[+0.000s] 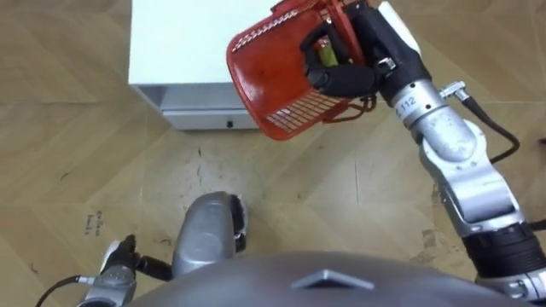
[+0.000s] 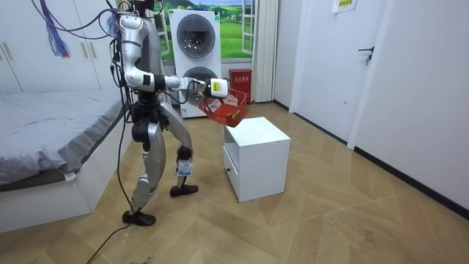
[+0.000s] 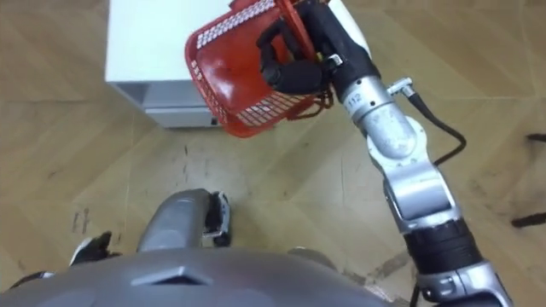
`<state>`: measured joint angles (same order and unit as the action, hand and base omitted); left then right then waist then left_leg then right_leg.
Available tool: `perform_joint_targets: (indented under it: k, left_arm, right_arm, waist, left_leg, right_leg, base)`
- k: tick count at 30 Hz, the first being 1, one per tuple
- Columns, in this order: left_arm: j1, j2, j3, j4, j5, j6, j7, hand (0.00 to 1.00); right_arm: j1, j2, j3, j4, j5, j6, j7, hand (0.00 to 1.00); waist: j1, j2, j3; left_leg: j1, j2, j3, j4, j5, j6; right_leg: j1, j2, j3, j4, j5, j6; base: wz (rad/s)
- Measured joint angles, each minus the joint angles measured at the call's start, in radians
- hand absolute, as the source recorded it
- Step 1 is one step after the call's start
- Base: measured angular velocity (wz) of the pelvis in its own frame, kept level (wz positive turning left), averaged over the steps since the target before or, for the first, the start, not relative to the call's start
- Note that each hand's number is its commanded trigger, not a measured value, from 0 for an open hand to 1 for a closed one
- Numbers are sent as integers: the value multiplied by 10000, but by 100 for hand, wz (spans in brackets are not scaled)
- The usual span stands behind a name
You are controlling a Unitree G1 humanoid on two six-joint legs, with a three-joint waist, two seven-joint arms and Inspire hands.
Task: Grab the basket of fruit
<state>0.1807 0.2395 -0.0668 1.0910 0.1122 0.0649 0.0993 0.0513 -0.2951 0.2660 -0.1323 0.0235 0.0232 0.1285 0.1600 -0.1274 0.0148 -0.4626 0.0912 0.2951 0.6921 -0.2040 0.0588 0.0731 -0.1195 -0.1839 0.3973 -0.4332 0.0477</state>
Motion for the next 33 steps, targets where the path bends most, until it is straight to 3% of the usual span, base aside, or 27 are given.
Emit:
perform_joint_targets:
  k: [1,2,3,4,5,6,7,8,9,10,11,13,15,17,18,19,20,22,25,27,33]
  left_arm:
    - [170,15,155,108,2,4,-22,0]
    - [273,-55,174,196,-8,29,-22,0]
    - [254,-78,176,294,-23,113,-39,0]
    - [19,-7,229,299,-22,153,-8,0]
    - [-108,12,243,298,-21,152,7,0]
    - [-258,12,269,302,-28,147,41,0]
    - [-381,9,289,293,-26,143,62,0]
    - [-613,21,289,283,0,145,100,0]
    - [-853,55,283,282,-28,129,263,0]
    - [-1059,90,256,324,-51,6,382,0]
    - [-1097,119,236,326,-123,-92,436,0]
    - [-1115,162,216,238,-231,-280,554,0]
    - [-1114,105,137,215,-253,-302,674,0]
    - [-1086,77,26,288,-346,-429,690,0]
    - [-1015,80,43,289,-330,-455,699,0]
    - [-946,95,88,289,-278,-473,729,0]
    - [-887,58,147,280,-194,-464,745,0]
    - [-509,79,338,289,38,-498,840,0]
    - [-187,95,340,300,112,-424,896,0]
    - [-133,18,335,307,153,-382,894,0]
    - [-60,-6,333,388,185,-119,794,0]
  right_arm:
    - [67,136,134,30,25,-7,30,100]
    - [101,94,170,25,65,-15,44,100]
    - [103,105,130,72,170,-35,-2,100]
    - [124,158,109,123,145,-29,-55,100]
    - [125,145,112,123,105,-28,-18,100]
    - [123,146,104,123,39,-29,65,100]
    - [123,168,102,123,30,-29,65,100]
    - [126,250,102,124,-39,-31,68,100]
    - [104,345,102,122,-170,-38,65,100]
    - [102,347,102,119,-176,-18,86,100]
    - [101,345,102,120,-150,6,132,100]
    - [95,332,107,120,-152,56,176,100]
    - [85,281,169,120,-179,241,133,100]
    - [84,186,292,119,-181,401,135,100]
    - [92,187,294,107,-209,438,135,100]
    - [57,139,281,77,-252,433,125,100]
    - [59,127,270,97,-252,442,105,100]
    - [35,187,277,148,-23,432,54,100]
    - [-218,171,272,374,294,406,-44,100]
    - [-495,179,270,767,294,407,-56,100]
    - [-898,243,269,1802,415,407,-225,100]
  waist:
    - [223,-31,2]
    - [140,38,-135]
    - [3,169,-224]
    - [-209,-28,-145]
    - [-222,-99,-104]
    - [-167,-101,-75]
    - [-173,-63,-48]
    - [-195,24,-9]
    - [-165,130,46]
    - [-167,209,89]
    - [-162,246,83]
    - [-184,351,74]
    - [-181,434,36]
    - [-108,444,13]
    - [-114,426,-7]
    - [-87,342,-32]
    - [-69,356,-62]
    - [197,362,-48]
    - [139,229,-11]
    - [153,201,-9]
    - [386,220,8]
  left_leg:
    - [-156,-19,140,422,-137,-60]
    - [-106,-93,126,-210,-52,-82]
    - [178,-206,33,-498,-472,18]
    - [406,-574,16,-515,-649,192]
    - [522,-693,31,-535,-734,245]
    - [727,-784,23,-561,-895,329]
    - [871,-804,-1,-630,-949,355]
    - [1186,-826,-107,-888,-984,402]
    - [1411,-815,-219,-1189,-990,411]
    - [1625,-806,-294,-1458,-982,409]
    - [1714,-800,-294,-1574,-982,409]
    - [2045,-800,-348,-1949,-982,409]
    - [2254,-774,-531,-2219,-958,368]
    - [2475,-761,-662,-2439,-909,283]
    - [2510,-761,-842,-2393,-875,225]
    - [2501,-751,-895,-2332,-885,114]
    - [2547,-672,-915,-2352,-875,29]
    - [2971,-353,-932,-2796,-712,-255]
    - [3134,-118,-963,-3262,-593,-498]
    - [3080,-82,-1034,-3337,-568,-542]
    - [2954,-106,-1116,-3417,-581,-576]
  right_leg:
    - [346,-91,340,171,70,31]
    - [237,-146,218,615,59,53]
    - [-74,-418,-177,1882,31,102]
    - [-489,-910,-324,3321,283,254]
    - [-727,-1109,-311,3953,570,306]
    - [-1118,-1253,-240,4933,1432,203]
    - [-1274,-1257,-191,5291,1973,97]
    - [-1556,-1266,-120,5799,3036,-11]
    - [-1973,-1261,-57,6345,3037,102]
    - [-2476,-1243,-76,6821,2676,161]
    - [-2720,-1242,-65,6878,2461,188]
    - [-3462,-1220,-60,6272,1833,282]
    - [-3782,-1075,-75,4949,1559,281]
    - [-3863,-971,-85,3400,1555,258]
    - [-3818,-832,-95,2041,1675,204]
    - [-3758,-691,-77,919,2148,213]
    - [-3637,-602,-186,783,2202,146]
    - [-2821,-111,-417,-265,2582,-115]
    - [-2489,229,-682,-940,2767,-268]
    - [-2492,333,-707,-1064,2791,-308]
    - [-2564,321,-958,-1064,2806,-297]
  base:
    - [-68]
    - [-28]
    - [40]
    - [49]
    - [40]
    - [11]
    - [10]
    - [5]
    - [5]
    - [0]
    - [0]
    - [4]
    - [20]
    - [27]
    - [38]
    - [36]
    - [0]
    - [-12]
    - [10]
    - [10]
    - [10]
